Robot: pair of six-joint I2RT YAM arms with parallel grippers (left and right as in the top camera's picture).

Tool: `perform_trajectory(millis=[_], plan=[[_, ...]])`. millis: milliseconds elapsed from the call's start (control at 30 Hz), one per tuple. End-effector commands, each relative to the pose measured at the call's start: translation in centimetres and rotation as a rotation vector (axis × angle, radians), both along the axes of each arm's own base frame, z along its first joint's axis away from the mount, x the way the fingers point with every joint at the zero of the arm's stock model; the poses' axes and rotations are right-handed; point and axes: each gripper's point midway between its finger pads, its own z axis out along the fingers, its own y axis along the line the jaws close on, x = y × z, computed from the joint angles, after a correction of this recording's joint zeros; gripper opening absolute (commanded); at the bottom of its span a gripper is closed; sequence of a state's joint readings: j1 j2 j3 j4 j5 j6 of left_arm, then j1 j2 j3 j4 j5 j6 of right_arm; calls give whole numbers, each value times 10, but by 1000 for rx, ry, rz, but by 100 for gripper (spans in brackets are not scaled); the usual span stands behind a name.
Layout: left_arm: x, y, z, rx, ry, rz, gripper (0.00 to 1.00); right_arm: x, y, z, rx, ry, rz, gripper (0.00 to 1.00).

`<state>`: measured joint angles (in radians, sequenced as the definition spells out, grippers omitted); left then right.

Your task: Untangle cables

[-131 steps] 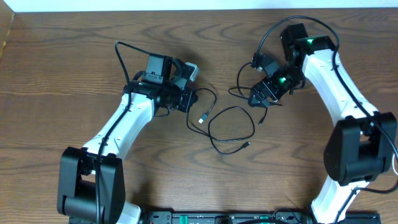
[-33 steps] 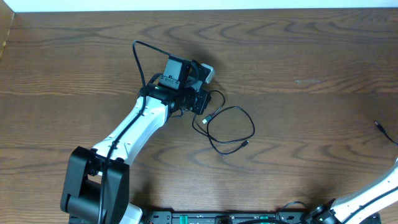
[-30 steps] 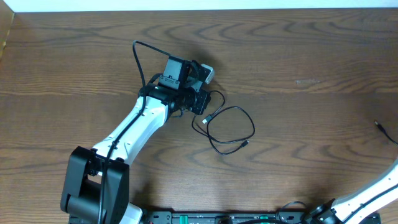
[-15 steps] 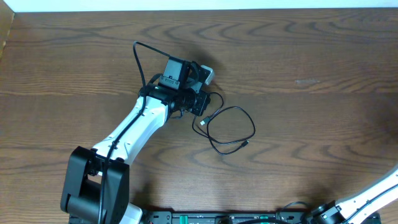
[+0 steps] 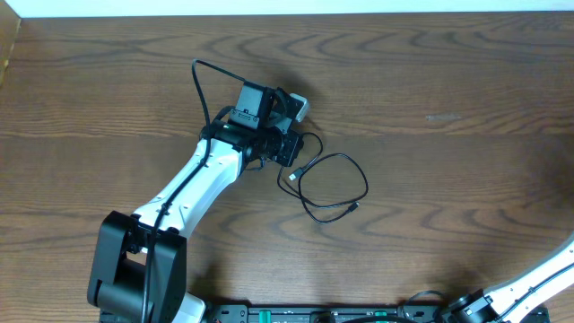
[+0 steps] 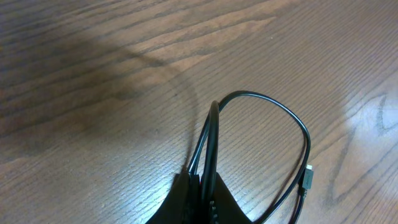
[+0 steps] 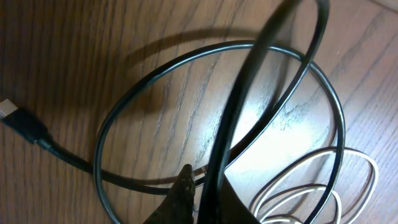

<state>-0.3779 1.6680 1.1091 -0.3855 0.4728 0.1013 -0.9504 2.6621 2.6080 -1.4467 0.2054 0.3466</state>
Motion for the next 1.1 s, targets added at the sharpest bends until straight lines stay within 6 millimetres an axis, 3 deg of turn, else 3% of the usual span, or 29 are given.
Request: perform_trajectory(millis=[0, 133, 433, 733, 900, 1067], plan=[[0, -4, 10, -25, -14, -4, 8, 5, 1, -1, 6, -19, -4, 20], [0, -4, 10, -25, -13, -4, 8, 11, 8, -2, 39, -49, 13, 97], [0, -3, 9, -19, -17, -12, 8, 32, 24, 5, 39, -47, 81, 99], [0, -3, 9, -19, -15, -12, 8, 54, 40, 32, -20, -36, 144, 99], [-3, -1, 7, -9, 1, -10, 8, 66, 48, 70, -79, -84, 172, 99], [-4, -1, 6, -3, -6, -24, 8, 75, 66, 126, -153, -153, 196, 99]])
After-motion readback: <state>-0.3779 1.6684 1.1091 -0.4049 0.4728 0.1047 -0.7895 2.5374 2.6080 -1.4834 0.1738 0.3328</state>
